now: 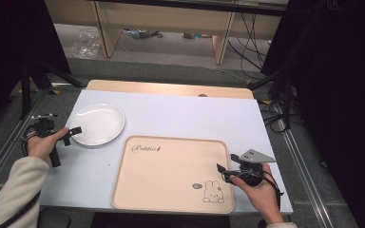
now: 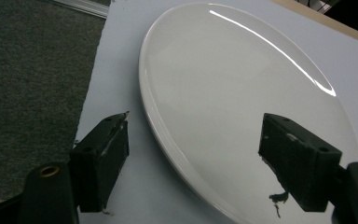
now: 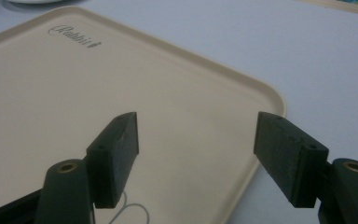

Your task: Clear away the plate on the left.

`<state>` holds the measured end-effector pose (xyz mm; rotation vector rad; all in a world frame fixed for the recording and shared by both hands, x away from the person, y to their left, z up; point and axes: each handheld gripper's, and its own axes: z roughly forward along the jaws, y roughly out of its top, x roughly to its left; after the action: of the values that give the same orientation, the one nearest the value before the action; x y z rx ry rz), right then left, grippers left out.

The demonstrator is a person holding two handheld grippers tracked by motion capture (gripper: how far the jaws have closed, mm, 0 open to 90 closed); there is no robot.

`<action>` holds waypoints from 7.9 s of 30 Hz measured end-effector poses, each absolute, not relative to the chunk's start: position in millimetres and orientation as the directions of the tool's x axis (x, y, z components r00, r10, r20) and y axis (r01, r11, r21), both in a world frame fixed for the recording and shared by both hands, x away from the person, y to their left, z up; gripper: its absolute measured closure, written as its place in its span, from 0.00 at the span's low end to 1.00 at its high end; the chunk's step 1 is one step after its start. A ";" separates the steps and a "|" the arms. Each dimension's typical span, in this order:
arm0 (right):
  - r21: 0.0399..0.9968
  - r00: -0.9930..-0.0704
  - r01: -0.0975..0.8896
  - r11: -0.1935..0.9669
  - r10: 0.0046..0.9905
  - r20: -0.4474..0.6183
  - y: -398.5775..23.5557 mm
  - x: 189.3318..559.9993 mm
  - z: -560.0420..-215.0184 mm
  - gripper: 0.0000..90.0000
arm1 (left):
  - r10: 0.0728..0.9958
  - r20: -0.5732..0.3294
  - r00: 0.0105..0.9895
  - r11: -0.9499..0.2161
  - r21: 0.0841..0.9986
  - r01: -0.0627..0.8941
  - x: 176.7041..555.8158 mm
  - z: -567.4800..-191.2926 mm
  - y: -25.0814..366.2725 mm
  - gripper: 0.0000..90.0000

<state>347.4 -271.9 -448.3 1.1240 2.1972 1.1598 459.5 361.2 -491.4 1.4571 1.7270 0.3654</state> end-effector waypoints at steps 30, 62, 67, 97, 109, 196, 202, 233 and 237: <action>0.816 -0.603 0.470 0.337 0.798 0.018 -269.8 348.3 -451.3 0.35 | 0.847 -0.518 -0.120 0.437 0.548 0.713 467.7 -495.2 367.5 0.63; 0.814 -0.598 0.477 0.331 0.801 0.025 -269.8 348.3 -450.5 0.35 | 0.705 -0.673 -0.224 0.615 0.424 0.665 468.8 -499.5 375.0 0.89; 0.816 -0.599 0.474 0.330 0.800 0.025 -269.7 348.0 -450.2 0.35 | 0.674 -0.717 -0.178 0.641 0.448 0.623 466.9 -495.3 374.6 0.92; 0.817 -0.601 0.472 0.330 0.799 0.025 -269.7 348.0 -449.8 0.35 | 0.655 -0.750 -0.089 0.656 0.508 0.558 465.4 -477.0 368.5 0.97; 0.817 -0.601 0.473 0.329 0.799 0.026 -269.5 347.9 -449.8 0.35 | 0.615 -0.783 -0.094 0.689 0.475 0.548 464.7 -480.3 370.6 0.97; 0.819 -0.606 0.463 0.337 0.795 0.015 -269.4 347.9 -449.8 0.35 | 0.436 -0.899 0.049 0.696 0.371 0.614 458.9 -467.1 335.0 0.97; 0.821 -0.607 0.460 0.339 0.795 0.012 -269.6 347.9 -449.7 0.35 | 0.430 -0.901 0.055 0.688 0.367 0.627 458.3 -466.7 329.4 0.97; 0.817 -0.607 0.469 0.335 0.794 0.023 -269.3 347.5 -449.7 0.35 | 0.401 -0.911 0.091 0.636 0.349 0.689 455.7 -462.5 305.2 0.97; 0.816 -0.608 0.470 0.336 0.794 0.023 -269.2 347.4 -449.6 0.35 | 0.390 -0.914 0.112 0.638 0.356 0.682 455.4 -463.1 302.6 0.97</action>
<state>347.4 -269.2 -449.6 1.1163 2.2261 1.1681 455.4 302.6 -463.1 0.9386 1.5057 -0.2692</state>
